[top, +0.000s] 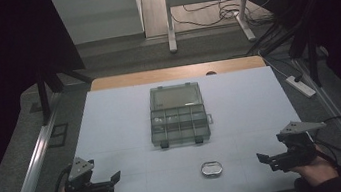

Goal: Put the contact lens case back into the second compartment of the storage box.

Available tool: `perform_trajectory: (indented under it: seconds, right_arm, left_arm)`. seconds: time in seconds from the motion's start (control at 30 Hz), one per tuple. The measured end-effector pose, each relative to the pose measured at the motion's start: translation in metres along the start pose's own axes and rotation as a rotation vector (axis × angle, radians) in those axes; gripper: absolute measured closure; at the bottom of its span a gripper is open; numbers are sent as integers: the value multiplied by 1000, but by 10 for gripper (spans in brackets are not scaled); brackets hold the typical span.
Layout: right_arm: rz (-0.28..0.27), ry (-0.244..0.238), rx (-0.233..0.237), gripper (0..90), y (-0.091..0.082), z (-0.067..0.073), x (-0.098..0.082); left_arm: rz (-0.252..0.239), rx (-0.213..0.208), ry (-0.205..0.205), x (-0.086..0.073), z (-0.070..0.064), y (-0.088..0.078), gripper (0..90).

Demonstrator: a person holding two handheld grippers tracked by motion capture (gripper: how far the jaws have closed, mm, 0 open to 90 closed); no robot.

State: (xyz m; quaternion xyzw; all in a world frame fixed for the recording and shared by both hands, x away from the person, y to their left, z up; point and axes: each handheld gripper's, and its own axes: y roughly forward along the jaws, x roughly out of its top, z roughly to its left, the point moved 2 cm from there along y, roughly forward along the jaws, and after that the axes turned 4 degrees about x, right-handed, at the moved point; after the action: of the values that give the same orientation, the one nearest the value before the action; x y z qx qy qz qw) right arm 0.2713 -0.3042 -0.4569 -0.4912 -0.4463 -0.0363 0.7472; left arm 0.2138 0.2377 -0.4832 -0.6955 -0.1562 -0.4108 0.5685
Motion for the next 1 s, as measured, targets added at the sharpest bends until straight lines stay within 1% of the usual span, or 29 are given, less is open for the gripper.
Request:
perform_trajectory:
  seconds: [0.1,0.27,0.37,0.47,0.57,0.8,0.87,1.0]
  right_arm:
    - [9,-3,15,0,2,1,2]
    - [23,-18,24,0,5,1,3]
    - [20,-26,37,0,7,1,5]
    - [24,-36,58,0,9,2,7]
    - [30,-34,77,0,12,2,10]
    - [18,-49,97,0,17,4,17]
    - [19,-62,106,0,19,6,20]
    - [22,-72,117,0,23,8,22]
  left_arm:
    - [-1,0,-1,0,0,0,28]
    - [-1,0,-2,0,0,0,28]
    - [-2,0,-3,0,0,0,28]
    - [-1,0,-2,0,0,0,29]
    - [-1,0,-4,0,0,0,29]
    - [-1,0,-4,0,0,0,30]
    - [-1,-1,-3,0,0,0,30]
    - [-1,-2,-3,0,1,0,31]
